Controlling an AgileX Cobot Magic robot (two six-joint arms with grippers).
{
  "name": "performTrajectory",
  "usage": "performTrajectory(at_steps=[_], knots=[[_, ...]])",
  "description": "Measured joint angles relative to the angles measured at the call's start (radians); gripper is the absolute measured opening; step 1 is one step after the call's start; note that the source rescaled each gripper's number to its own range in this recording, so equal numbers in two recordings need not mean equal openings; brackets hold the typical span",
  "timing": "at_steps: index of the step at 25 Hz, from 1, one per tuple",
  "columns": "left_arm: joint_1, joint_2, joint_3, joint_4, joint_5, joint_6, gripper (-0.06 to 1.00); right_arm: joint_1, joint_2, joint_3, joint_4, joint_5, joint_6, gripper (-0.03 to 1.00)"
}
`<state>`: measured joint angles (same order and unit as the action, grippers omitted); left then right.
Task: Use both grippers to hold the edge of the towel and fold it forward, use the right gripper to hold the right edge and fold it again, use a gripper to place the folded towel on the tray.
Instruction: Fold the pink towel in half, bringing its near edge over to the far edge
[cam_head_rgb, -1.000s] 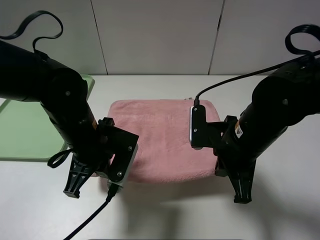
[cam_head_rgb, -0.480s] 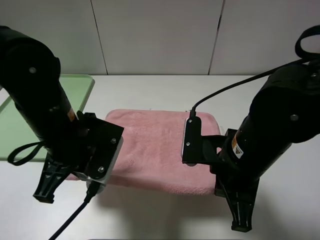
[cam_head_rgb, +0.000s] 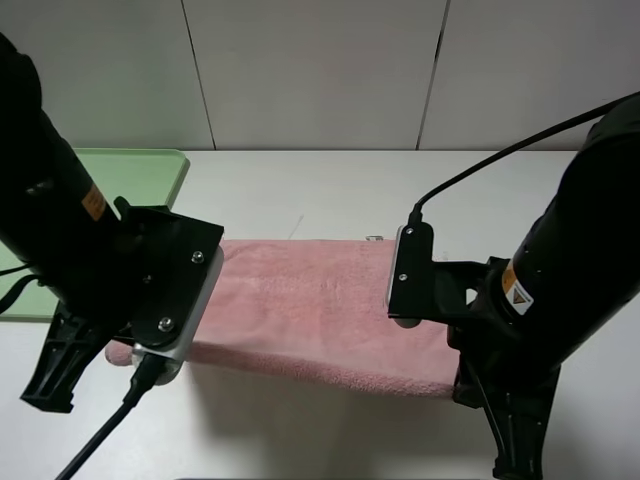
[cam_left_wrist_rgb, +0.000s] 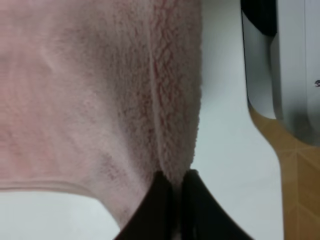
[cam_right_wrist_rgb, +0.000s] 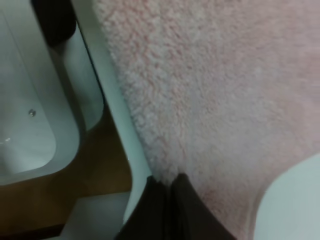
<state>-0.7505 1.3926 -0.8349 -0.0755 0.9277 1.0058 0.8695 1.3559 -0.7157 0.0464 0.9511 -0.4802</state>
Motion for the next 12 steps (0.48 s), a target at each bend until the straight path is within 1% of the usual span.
performTrajectory(at_steps=[2, 7, 12], knots=[[0.000, -0.004, 0.000, -0.005, 0.005, -0.003, 0.00, 0.000, -0.030, -0.001, 0.007, 0.026, 0.007, 0.00], [0.000, -0.004, -0.001, -0.015, 0.009, -0.005, 0.00, 0.000, -0.098, -0.003, 0.011, 0.052, 0.014, 0.00], [0.000, -0.004, -0.001, -0.011, 0.009, -0.006, 0.00, 0.000, -0.108, -0.033, 0.008, 0.080, 0.015, 0.00]])
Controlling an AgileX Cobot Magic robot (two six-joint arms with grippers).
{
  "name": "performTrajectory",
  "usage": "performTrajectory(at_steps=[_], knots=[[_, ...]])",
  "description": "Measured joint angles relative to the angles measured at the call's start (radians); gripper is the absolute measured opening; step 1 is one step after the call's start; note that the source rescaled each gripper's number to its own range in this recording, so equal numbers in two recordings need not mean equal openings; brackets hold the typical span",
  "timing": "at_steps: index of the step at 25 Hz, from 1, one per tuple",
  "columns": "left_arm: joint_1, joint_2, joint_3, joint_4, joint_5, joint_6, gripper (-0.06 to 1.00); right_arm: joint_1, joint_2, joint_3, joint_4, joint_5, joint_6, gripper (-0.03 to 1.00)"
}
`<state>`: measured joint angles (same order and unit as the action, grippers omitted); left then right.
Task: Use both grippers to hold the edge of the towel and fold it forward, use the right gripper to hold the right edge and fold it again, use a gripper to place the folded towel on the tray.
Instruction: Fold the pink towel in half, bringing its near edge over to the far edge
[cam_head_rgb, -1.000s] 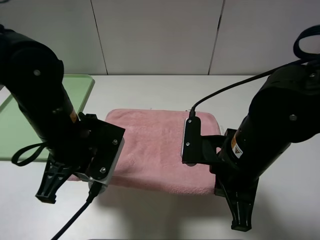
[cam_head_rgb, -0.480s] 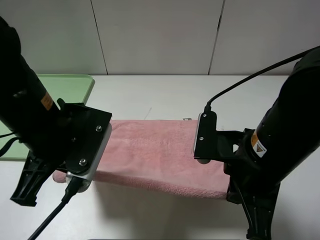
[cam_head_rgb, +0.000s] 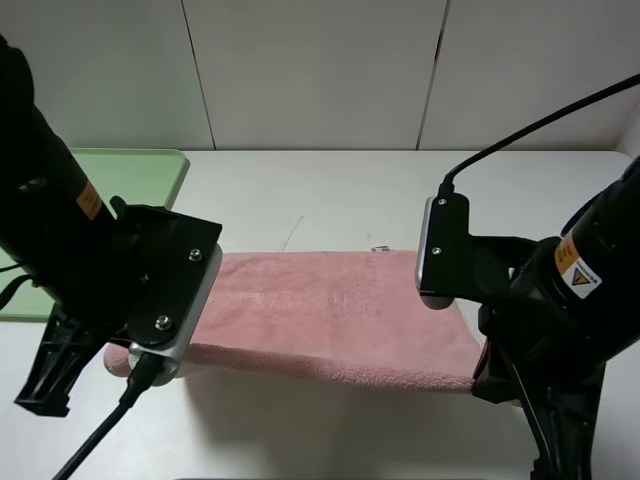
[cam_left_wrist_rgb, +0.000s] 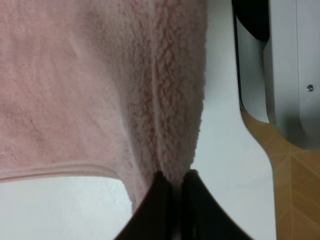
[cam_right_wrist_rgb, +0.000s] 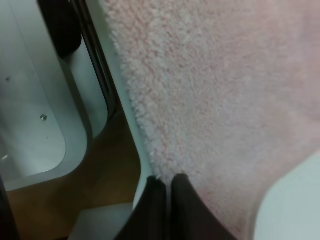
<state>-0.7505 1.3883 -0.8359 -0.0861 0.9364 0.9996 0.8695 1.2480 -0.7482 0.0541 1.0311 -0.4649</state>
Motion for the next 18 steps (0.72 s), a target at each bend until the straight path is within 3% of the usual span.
performTrajectory(at_steps=[9, 14, 18], knots=[[0.000, -0.002, 0.000, 0.076, -0.072, -0.042, 0.00, 0.000, 0.000, -0.083, -0.075, 0.036, -0.005, 0.00], [0.000, -0.002, 0.000, 0.148, -0.145, -0.091, 0.00, 0.000, 0.000, -0.085, -0.138, 0.004, -0.024, 0.00], [0.019, -0.002, 0.000, 0.160, -0.198, -0.094, 0.00, 0.003, 0.000, -0.085, -0.198, -0.026, -0.027, 0.00]])
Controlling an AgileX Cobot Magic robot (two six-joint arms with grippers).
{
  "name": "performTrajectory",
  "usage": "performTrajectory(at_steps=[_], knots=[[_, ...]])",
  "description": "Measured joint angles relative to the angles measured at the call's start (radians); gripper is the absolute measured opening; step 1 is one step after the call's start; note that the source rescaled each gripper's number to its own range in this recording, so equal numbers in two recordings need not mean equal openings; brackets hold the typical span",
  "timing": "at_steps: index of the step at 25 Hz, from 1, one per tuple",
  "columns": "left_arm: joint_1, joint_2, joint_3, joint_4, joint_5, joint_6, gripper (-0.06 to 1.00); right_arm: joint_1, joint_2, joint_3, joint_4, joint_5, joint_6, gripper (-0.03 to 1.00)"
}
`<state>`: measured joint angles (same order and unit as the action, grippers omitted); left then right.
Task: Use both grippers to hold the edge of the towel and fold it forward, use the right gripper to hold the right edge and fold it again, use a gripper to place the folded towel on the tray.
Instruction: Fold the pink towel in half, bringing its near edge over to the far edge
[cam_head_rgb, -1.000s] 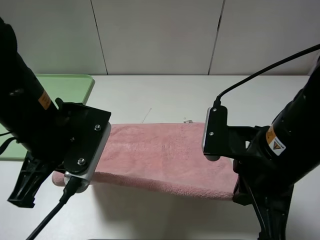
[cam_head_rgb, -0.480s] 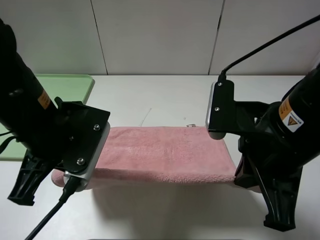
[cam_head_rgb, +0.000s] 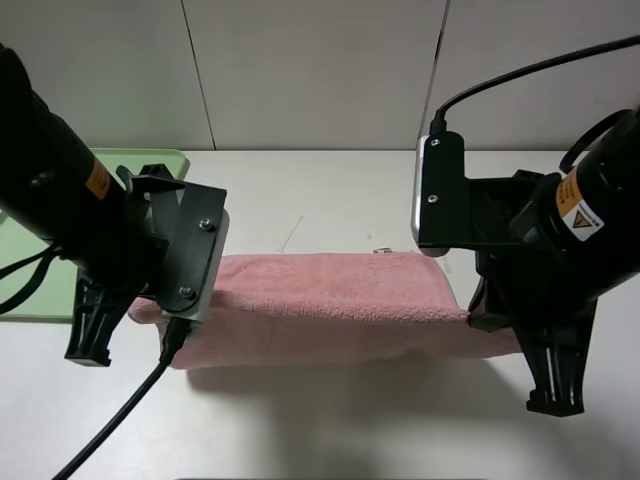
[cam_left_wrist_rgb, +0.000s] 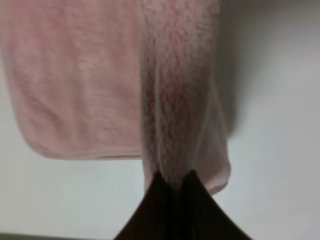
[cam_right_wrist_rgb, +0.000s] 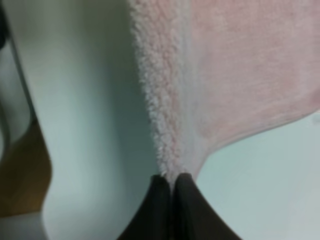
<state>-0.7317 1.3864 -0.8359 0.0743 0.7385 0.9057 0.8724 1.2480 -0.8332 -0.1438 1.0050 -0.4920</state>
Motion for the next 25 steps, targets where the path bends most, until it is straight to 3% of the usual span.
performTrajectory(at_steps=[6, 11, 17, 25], knots=[[0.065, 0.000, 0.000, 0.004, -0.065, -0.001, 0.00, -0.016, 0.016, 0.000, -0.039, -0.068, -0.003, 0.00], [0.083, 0.007, 0.000, 0.009, -0.113, -0.001, 0.00, -0.073, 0.090, 0.000, -0.047, -0.123, -0.005, 0.00], [0.094, 0.103, 0.000, 0.031, -0.141, -0.001, 0.00, -0.082, 0.158, -0.028, -0.063, -0.157, -0.006, 0.00], [0.182, 0.152, 0.000, 0.034, -0.277, -0.001, 0.00, -0.144, 0.223, -0.080, -0.082, -0.230, -0.007, 0.00]])
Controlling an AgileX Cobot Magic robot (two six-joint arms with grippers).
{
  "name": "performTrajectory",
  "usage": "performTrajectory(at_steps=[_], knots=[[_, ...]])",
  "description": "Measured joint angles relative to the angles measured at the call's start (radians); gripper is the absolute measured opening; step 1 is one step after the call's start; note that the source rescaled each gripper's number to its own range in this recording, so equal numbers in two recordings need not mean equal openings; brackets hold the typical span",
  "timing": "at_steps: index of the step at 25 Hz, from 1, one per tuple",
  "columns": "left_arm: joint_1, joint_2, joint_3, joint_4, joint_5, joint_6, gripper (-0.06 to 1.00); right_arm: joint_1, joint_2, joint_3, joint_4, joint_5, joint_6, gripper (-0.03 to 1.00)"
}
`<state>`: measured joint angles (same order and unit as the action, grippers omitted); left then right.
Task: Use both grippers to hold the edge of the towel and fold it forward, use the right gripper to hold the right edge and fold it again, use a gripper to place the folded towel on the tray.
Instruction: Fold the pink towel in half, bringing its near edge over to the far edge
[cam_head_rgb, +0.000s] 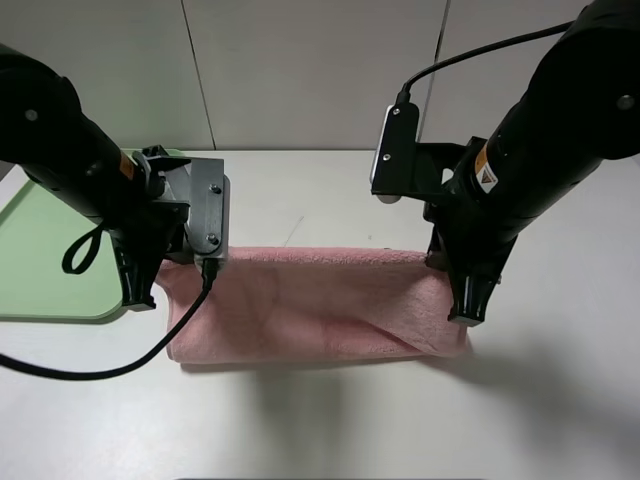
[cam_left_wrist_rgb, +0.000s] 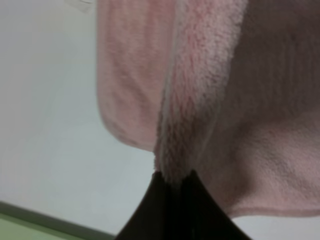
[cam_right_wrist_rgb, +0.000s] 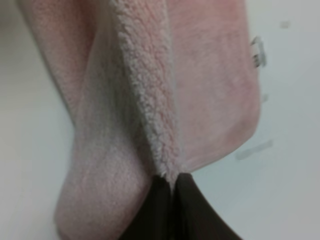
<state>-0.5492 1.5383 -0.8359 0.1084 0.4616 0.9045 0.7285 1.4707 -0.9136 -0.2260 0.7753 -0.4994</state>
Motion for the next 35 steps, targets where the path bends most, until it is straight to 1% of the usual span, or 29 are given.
performTrajectory(at_steps=[6, 11, 13, 19, 25, 29, 31, 32, 33, 34, 35], knots=[[0.031, 0.001, 0.000, 0.005, -0.071, 0.000, 0.00, -0.010, 0.049, 0.000, -0.031, -0.061, -0.001, 0.00], [0.036, 0.014, 0.001, 0.015, -0.124, 0.000, 0.00, -0.010, 0.068, 0.000, -0.064, -0.083, -0.001, 0.00], [0.036, 0.041, 0.001, 0.023, -0.134, 0.000, 0.00, -0.010, 0.070, 0.000, -0.076, -0.087, -0.001, 0.00], [0.036, 0.101, 0.001, 0.050, -0.161, 0.000, 0.00, -0.010, 0.070, 0.000, -0.154, -0.123, -0.001, 0.00], [0.037, 0.106, 0.001, 0.059, -0.203, 0.000, 0.00, -0.010, 0.072, 0.000, -0.171, -0.135, -0.001, 0.00], [0.037, 0.106, 0.001, 0.062, -0.210, 0.000, 0.01, -0.010, 0.072, 0.000, -0.173, -0.141, -0.001, 0.00], [0.038, 0.106, 0.001, 0.063, -0.210, 0.000, 0.07, -0.010, 0.072, 0.000, -0.176, -0.149, -0.001, 0.00], [0.038, 0.106, 0.001, 0.064, -0.210, -0.005, 0.13, -0.010, 0.072, 0.000, -0.179, -0.155, -0.001, 0.00], [0.038, 0.106, 0.001, 0.066, -0.210, -0.012, 0.19, -0.010, 0.072, 0.000, -0.180, -0.161, 0.004, 0.04], [0.039, 0.106, 0.002, 0.066, -0.210, -0.019, 0.30, -0.010, 0.072, 0.000, -0.182, -0.162, 0.012, 0.12], [0.039, 0.106, 0.003, 0.066, -0.210, -0.029, 0.44, -0.010, 0.072, 0.000, -0.184, -0.162, 0.036, 0.30]])
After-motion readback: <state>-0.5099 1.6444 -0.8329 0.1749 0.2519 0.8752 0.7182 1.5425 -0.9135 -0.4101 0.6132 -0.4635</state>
